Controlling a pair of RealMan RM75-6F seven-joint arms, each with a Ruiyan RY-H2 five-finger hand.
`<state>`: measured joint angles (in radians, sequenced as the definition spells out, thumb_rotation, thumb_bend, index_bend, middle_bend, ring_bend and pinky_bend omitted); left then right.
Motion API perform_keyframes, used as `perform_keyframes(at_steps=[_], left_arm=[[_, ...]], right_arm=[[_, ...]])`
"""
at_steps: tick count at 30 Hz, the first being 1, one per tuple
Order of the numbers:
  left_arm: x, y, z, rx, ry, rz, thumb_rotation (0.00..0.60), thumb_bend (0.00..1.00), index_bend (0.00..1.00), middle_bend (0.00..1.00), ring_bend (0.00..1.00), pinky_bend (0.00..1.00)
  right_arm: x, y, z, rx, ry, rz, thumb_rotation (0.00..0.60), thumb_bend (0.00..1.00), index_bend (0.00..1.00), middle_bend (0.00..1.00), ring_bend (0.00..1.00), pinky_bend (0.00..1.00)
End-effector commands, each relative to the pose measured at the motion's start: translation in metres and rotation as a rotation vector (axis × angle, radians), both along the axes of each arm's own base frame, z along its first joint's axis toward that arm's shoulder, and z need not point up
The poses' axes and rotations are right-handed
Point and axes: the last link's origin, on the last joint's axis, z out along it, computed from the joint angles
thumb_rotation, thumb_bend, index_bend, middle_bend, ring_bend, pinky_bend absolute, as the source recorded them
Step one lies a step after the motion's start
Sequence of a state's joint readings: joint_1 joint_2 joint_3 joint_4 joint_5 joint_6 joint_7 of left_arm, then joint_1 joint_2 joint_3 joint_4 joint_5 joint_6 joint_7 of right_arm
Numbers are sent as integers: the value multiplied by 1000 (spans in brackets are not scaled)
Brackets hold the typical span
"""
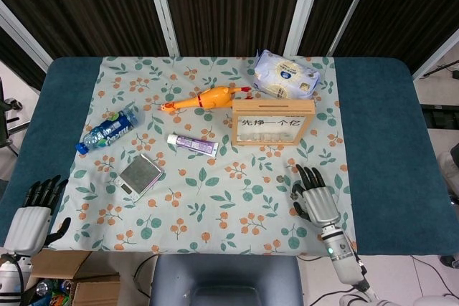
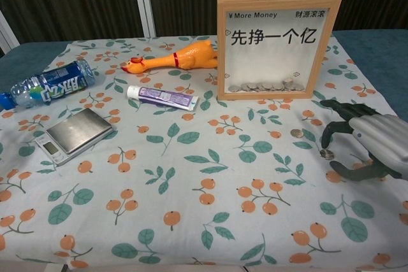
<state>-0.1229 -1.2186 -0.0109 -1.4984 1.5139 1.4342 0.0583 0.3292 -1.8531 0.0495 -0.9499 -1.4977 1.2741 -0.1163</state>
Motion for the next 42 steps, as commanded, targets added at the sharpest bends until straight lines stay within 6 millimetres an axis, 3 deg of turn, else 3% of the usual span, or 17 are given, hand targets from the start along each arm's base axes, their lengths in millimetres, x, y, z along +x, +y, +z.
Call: perform_keyframes(at_steps=[1, 14, 27, 36, 42], left_arm=[[0, 0, 0, 1, 0, 0, 600, 356, 0, 0, 0, 0], [-1, 0, 0, -12, 6, 5, 600, 356, 0, 0, 0, 0], [-2, -1, 0, -13, 1, 8, 600, 357, 0, 0, 0, 0], [-3, -1, 0, -14, -11, 7, 600, 356, 0, 0, 0, 0], [-2, -1, 1, -15, -16, 6, 600, 357, 0, 0, 0, 0]], right_arm=[[0, 0, -1, 5, 1, -2, 600, 424, 553, 0, 0, 0], [1, -1, -4, 30, 17, -7, 600, 424, 553, 0, 0, 0], [3, 0, -5, 4, 7, 8, 600, 431, 654, 3, 0, 0], [3, 0, -5, -3, 3, 18, 600, 431, 539, 13, 0, 0], [5, -1, -4, -14, -8, 32, 600, 431, 581, 39, 0, 0]])
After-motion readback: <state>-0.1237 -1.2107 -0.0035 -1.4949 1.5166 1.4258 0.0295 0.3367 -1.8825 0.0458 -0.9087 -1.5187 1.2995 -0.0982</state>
